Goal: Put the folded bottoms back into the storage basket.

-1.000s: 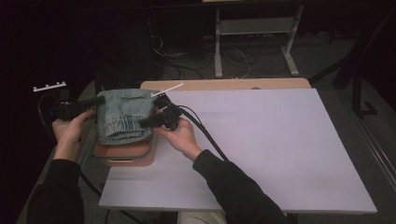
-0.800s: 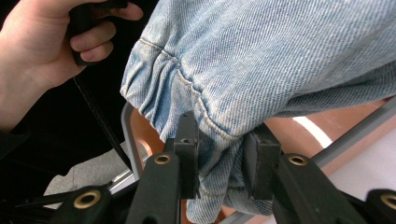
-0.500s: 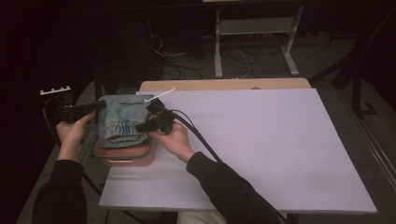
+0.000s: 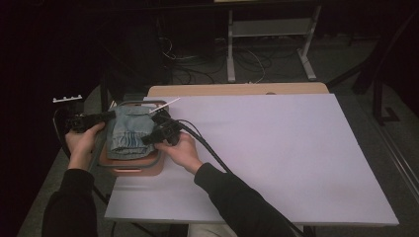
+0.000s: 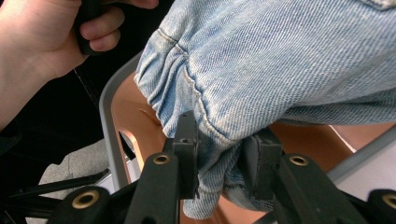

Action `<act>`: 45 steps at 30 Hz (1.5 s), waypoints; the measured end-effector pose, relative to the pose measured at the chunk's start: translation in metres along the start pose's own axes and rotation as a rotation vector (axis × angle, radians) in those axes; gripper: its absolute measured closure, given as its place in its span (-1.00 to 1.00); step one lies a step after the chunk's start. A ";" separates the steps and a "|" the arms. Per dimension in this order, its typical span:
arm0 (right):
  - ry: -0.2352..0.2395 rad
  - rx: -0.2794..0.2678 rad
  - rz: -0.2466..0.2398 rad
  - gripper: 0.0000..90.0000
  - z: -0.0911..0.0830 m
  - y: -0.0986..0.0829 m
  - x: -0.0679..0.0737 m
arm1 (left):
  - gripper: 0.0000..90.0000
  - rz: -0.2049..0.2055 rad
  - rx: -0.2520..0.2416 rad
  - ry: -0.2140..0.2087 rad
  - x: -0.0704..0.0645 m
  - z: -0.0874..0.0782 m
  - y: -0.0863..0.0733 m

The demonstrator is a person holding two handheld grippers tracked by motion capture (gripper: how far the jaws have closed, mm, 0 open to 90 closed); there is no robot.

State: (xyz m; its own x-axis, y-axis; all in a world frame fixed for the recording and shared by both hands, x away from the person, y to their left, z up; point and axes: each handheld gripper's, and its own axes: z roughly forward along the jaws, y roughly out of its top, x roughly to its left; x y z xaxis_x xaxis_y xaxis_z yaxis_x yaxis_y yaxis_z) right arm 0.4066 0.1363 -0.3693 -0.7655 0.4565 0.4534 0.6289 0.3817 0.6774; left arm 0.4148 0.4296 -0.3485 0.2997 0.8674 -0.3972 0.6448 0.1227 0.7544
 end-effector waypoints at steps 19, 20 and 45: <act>0.026 -0.037 0.018 0.10 -0.013 0.002 0.002 | 0.19 0.007 -0.034 -0.007 -0.008 0.002 0.005; 0.022 -0.048 0.014 0.07 -0.016 0.003 0.001 | 0.13 0.014 -0.034 -0.004 -0.010 0.002 0.005; -0.066 -0.138 -0.115 -0.77 -0.093 0.002 -0.020 | -0.62 0.084 -0.057 -0.011 -0.056 -0.010 0.016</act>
State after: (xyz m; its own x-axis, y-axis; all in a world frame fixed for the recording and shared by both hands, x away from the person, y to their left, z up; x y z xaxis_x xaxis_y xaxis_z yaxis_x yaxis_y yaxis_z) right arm 0.4102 0.0531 -0.3233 -0.8180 0.4698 0.3321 0.5093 0.3230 0.7977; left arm 0.4017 0.3880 -0.3088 0.3589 0.8703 -0.3373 0.5766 0.0774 0.8134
